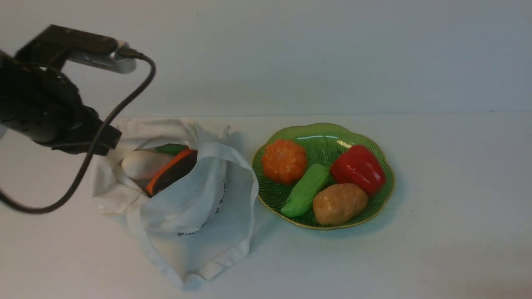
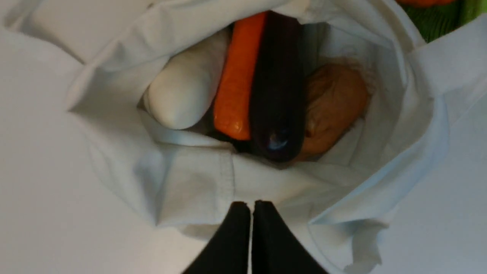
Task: Take vegetables from cloth bag on white table place on plate.
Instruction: 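Reach into the bag and grasp a vegetable inside it with the left gripper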
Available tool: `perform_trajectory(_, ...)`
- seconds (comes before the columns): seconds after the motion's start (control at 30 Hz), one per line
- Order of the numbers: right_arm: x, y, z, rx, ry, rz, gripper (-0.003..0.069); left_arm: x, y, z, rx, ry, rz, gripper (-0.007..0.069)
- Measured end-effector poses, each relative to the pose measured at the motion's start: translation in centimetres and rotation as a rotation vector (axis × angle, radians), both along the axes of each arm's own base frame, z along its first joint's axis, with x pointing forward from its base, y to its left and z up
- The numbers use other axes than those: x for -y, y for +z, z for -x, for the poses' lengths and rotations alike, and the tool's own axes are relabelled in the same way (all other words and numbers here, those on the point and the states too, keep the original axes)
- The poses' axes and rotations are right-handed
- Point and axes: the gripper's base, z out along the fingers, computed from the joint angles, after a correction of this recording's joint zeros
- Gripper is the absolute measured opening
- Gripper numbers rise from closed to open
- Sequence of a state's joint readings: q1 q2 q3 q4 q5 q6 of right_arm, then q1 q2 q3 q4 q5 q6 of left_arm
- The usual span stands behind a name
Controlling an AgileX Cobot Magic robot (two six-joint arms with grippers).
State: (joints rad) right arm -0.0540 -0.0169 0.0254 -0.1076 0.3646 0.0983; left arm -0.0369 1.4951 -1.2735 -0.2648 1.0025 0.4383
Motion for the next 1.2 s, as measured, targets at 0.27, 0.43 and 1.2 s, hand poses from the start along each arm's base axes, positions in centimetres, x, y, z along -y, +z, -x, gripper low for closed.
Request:
perform_trajectory(0.27, 0.0, 0.0, 0.0, 0.0, 0.0, 0.0, -0.001, 2.5, -5.5, -4.0, -0.144, -0.127, -0.019, -0.0005)
perform_trajectory(0.43, 0.0, 0.0, 0.0, 0.0, 0.0, 0.0, -0.001, 3.1, -6.1, -4.9, -0.087, -0.141, -0.008, 0.0013)
perform_trajectory(1.2, 0.0, 0.0, 0.0, 0.0, 0.0, 0.0, -0.001, 3.3, -11.5, -7.4, -0.184, -0.1, 0.0, 0.0343)
